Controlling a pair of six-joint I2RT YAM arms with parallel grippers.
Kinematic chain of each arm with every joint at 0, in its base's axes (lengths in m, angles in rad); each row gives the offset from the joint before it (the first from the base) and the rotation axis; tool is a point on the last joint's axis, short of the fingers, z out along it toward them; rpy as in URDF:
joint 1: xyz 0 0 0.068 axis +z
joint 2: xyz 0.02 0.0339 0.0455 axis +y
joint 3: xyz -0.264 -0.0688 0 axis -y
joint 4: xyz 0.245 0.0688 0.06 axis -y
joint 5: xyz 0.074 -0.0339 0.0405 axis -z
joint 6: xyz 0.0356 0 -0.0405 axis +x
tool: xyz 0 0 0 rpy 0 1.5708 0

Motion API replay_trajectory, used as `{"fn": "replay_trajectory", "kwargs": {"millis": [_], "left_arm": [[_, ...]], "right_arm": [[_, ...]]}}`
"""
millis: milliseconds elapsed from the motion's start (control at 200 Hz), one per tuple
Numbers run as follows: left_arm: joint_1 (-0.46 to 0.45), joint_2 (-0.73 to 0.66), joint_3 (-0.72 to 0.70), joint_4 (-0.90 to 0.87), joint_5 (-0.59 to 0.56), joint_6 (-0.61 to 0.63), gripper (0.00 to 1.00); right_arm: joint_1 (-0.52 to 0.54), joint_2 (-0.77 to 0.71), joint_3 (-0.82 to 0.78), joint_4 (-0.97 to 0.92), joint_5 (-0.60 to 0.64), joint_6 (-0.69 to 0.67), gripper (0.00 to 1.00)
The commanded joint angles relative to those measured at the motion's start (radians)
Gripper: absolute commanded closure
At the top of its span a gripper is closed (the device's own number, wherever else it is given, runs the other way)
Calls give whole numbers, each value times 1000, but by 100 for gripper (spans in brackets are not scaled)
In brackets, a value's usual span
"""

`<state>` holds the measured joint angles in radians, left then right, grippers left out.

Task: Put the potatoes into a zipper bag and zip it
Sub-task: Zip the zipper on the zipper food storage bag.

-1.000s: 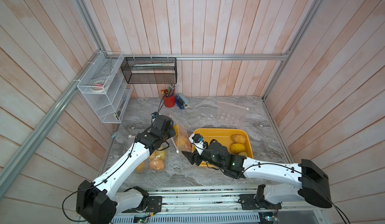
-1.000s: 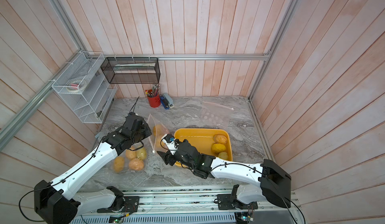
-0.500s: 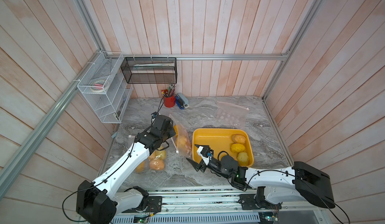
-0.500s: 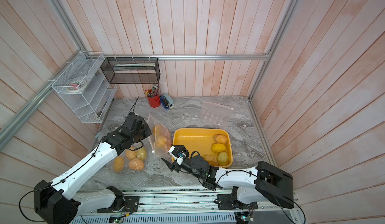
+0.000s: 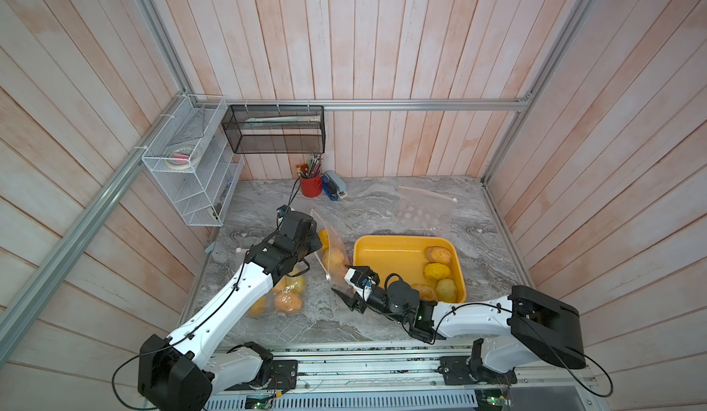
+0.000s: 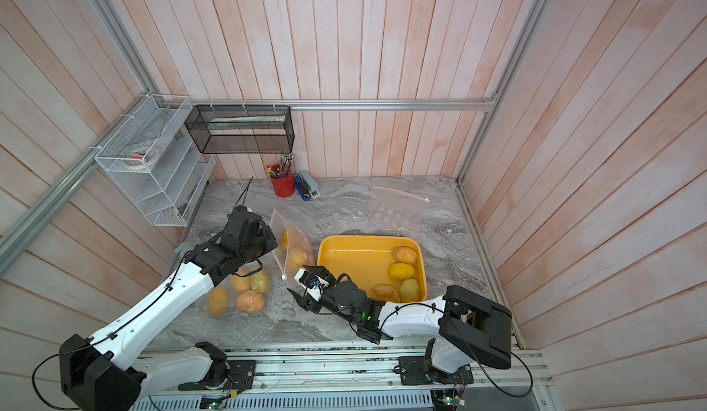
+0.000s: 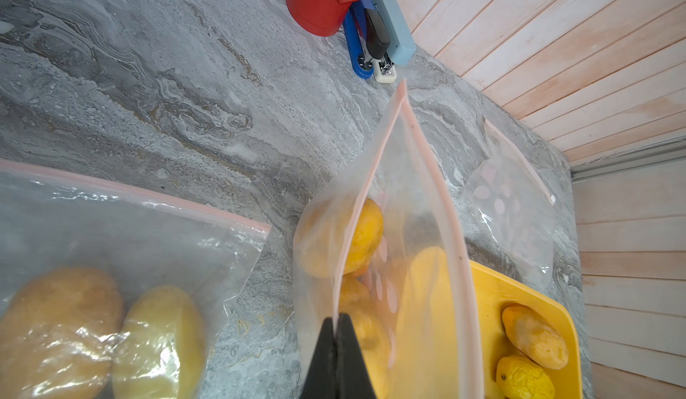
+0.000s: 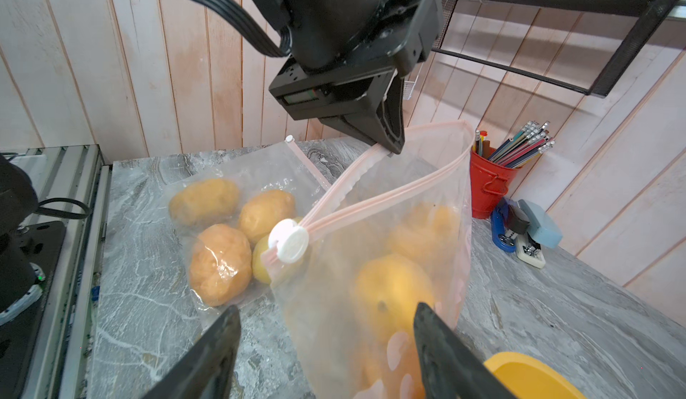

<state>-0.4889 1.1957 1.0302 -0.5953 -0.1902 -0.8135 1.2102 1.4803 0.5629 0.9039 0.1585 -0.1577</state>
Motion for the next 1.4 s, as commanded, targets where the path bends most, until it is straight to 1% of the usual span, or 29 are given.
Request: {"fn": "replay_trajectory", "kwargs": {"millis": [0, 125, 270, 330, 425, 500, 640, 705, 760, 965, 1020, 1110, 1205, 1310, 1335, 1395], "left_arm": [[6, -13, -2, -6, 6, -7, 100], [6, -17, -2, -8, 6, -7, 100], [7, -17, -4, -4, 8, -7, 100], [7, -14, -2, -7, 11, -7, 100], [7, -16, -5, -4, 11, -7, 100], [7, -13, -6, -1, 14, -8, 100], [7, -11, -7, 0, 16, -8, 100], [7, -10, -7, 2, 17, -9, 100], [7, -9, -7, 1, 16, -9, 100], [6, -9, -8, 2, 18, -9, 100], [7, -7, -8, 2, 20, -9, 100], [7, -9, -8, 2, 21, -9, 100], [7, -5, 2, -12, 24, -11, 100], [7, -1, 36, -74, 15, -33, 69], [8, -6, 44, -84, 19, -33, 65], [7, -26, 57, -112, 31, -44, 57]], "right_arm": [[5, 31, 49, -35, 4, -4, 27], [5, 66, 80, -51, 20, 2, 27], [5, 96, 107, -64, 51, 1, 30], [5, 101, 113, -70, 52, 0, 38], [5, 99, 122, -81, 54, 3, 58], [5, 90, 117, -78, 53, 5, 65], [5, 68, 104, -68, 47, 13, 65], [5, 63, 96, -56, 45, 19, 62], [5, 61, 94, -56, 45, 21, 60], [5, 42, 85, -50, 46, 23, 61], [5, 40, 85, -53, 44, 22, 66], [5, 38, 89, -60, 41, 23, 78], [5, 38, 89, -60, 40, 22, 87], [5, 37, 92, -66, 40, 20, 91], [5, 35, 91, -66, 43, 18, 92], [5, 35, 91, -64, 54, 11, 93]]}}
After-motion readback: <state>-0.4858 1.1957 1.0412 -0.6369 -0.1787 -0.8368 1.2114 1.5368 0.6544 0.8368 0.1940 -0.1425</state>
